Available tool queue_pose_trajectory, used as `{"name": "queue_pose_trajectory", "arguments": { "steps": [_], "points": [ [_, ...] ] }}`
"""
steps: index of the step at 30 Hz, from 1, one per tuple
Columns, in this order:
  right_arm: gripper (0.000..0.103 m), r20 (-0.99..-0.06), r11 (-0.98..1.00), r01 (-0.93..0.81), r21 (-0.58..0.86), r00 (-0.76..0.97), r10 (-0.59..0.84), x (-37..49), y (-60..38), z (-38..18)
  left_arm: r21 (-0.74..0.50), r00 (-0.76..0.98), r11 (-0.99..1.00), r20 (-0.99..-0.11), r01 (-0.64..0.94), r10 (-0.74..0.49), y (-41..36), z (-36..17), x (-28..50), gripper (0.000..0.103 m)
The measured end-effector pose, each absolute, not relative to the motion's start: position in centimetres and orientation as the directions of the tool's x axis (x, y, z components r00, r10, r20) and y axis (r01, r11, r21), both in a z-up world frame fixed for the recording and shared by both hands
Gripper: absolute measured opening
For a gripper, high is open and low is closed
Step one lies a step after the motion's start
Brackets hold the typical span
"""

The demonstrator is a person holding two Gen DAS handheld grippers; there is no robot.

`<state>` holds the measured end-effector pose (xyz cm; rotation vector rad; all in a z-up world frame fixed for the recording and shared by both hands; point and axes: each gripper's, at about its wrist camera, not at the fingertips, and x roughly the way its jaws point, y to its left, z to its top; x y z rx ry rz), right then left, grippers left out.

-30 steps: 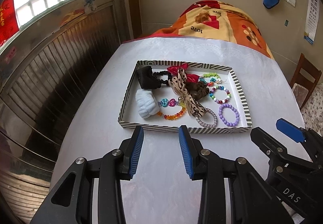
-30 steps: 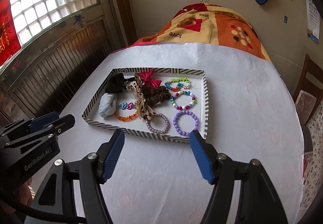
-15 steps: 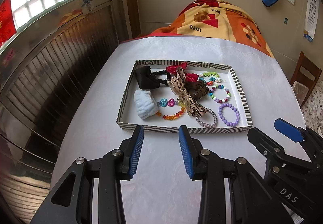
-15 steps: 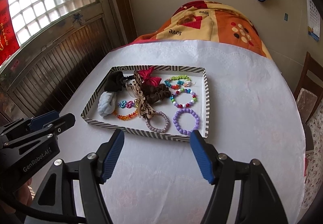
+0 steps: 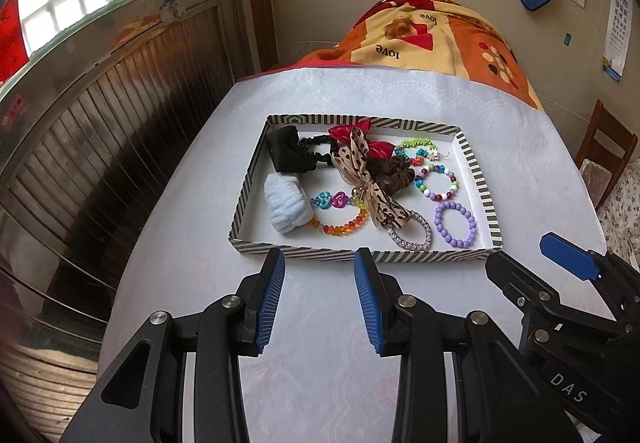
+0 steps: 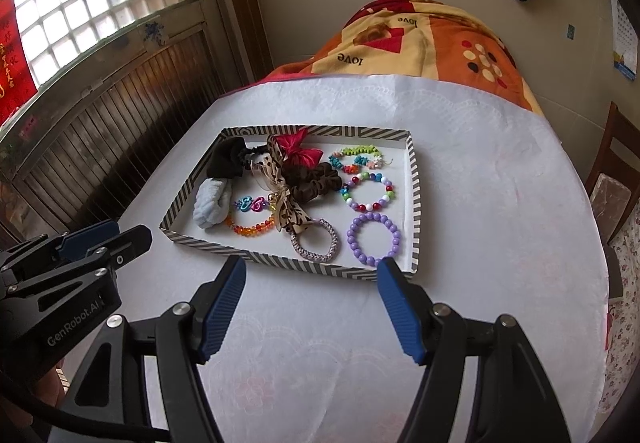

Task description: Organize jewelry

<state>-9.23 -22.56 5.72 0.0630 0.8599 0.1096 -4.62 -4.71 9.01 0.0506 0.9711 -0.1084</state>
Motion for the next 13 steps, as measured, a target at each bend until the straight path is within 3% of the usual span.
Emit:
{"name": "queue_pose_trajectory", "arguments": {
  "steps": [13],
  "points": [
    [0.071, -0.758, 0.991, -0.075, 0.108, 0.639, 0.131, -9.22, -22.21, 4.89, -0.02, 0.558, 0.992, -0.825, 0.126, -0.088, -4.5, 8.36, -4.68, 0.015]
  ]
}}
